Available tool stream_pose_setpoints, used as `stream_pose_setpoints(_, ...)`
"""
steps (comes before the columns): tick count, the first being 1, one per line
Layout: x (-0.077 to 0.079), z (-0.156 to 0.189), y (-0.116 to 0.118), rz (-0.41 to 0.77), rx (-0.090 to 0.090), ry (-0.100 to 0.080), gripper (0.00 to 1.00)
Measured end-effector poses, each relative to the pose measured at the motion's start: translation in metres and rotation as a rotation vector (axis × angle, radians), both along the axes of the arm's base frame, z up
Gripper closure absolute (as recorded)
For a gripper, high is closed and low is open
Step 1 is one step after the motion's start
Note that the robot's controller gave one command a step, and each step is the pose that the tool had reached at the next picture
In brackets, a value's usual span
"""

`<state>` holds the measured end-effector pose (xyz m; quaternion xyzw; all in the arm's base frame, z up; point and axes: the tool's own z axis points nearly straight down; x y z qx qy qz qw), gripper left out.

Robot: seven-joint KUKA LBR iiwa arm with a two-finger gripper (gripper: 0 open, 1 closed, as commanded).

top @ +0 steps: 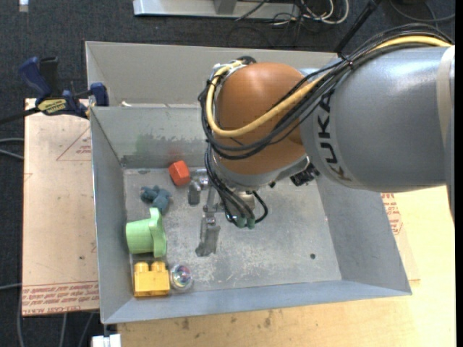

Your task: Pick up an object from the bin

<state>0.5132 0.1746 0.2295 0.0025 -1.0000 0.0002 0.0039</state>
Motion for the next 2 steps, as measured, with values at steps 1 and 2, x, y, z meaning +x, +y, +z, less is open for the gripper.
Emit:
stream_pose_setpoints(1,-0.009,-0.155,0.033,0.033,-0.002,0.001,0.00)
stream_pose_setpoints(2,0.015,-0.156,0.074,-0.040,0.004,-0.017,0.00)
